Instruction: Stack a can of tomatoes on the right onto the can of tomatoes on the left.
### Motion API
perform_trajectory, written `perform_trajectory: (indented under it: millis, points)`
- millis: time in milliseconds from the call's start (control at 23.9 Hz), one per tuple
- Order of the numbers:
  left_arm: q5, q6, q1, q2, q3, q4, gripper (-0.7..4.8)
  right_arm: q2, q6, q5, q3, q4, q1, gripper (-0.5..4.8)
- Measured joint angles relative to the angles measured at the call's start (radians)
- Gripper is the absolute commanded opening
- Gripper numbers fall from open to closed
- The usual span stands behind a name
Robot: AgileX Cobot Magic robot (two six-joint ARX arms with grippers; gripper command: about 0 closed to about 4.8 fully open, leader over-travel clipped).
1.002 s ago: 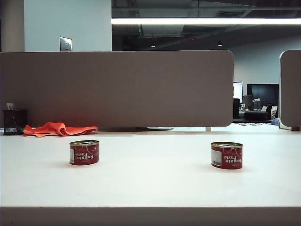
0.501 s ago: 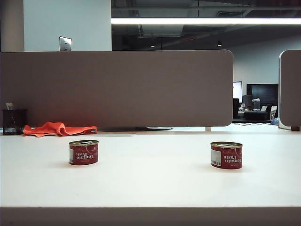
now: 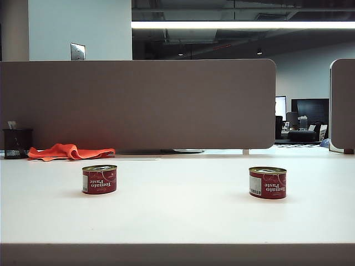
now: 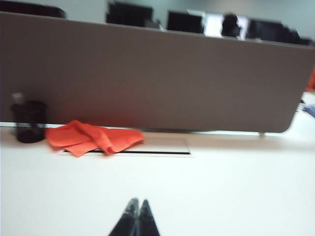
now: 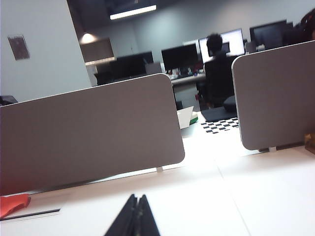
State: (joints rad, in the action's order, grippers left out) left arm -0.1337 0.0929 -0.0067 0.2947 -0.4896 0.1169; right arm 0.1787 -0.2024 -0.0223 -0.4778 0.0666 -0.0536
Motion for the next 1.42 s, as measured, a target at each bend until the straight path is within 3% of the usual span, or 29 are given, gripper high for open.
perform_trajectory:
  millis: [292,418,543,710,835,919,1044,1086,1211,1420]
  points:
    - [-0.065,-0.006,-0.002,0.253,-0.186,0.008,-0.05,0.281,0.069,0.076,-0.27,0.149,0.0,-0.06]
    - [-0.098,-0.011,-0.061,0.305,-0.248,0.04,-0.05,0.436,0.109,0.11,-0.395,0.263,0.012,-0.06]
    - [-0.151,-0.046,-0.104,0.333,-0.297,0.097,-0.05,0.548,0.153,0.109,-0.471,0.341,0.08,-0.06]
    - [-0.173,-0.1,-0.183,0.429,-0.38,0.347,-0.05,0.736,0.265,0.069,-0.53,0.433,0.245,-0.06]
    - [-0.174,-0.1,-0.197,0.453,-0.398,0.4,-0.05,0.834,0.303,0.04,-0.547,0.433,0.323,-0.01]
    - [-0.183,-0.1,-0.211,0.457,-0.398,0.403,-0.05,0.899,0.312,0.025,-0.553,0.437,0.349,0.51]
    - [-0.185,-0.1,-0.214,0.47,-0.398,0.414,-0.05,0.993,0.317,0.019,-0.551,0.443,0.365,2.45]
    - [-0.185,-0.1,-0.214,0.473,-0.398,0.423,-0.05,1.026,0.317,0.015,-0.551,0.446,0.373,3.33]
    - [-0.193,-0.1,-0.216,0.475,-0.398,0.45,-0.05,1.11,0.316,0.017,-0.554,0.447,0.375,4.71]
    - [-0.198,-0.096,-0.234,0.475,-0.398,0.452,-0.05,1.245,0.302,0.018,-0.58,0.45,0.373,4.79]
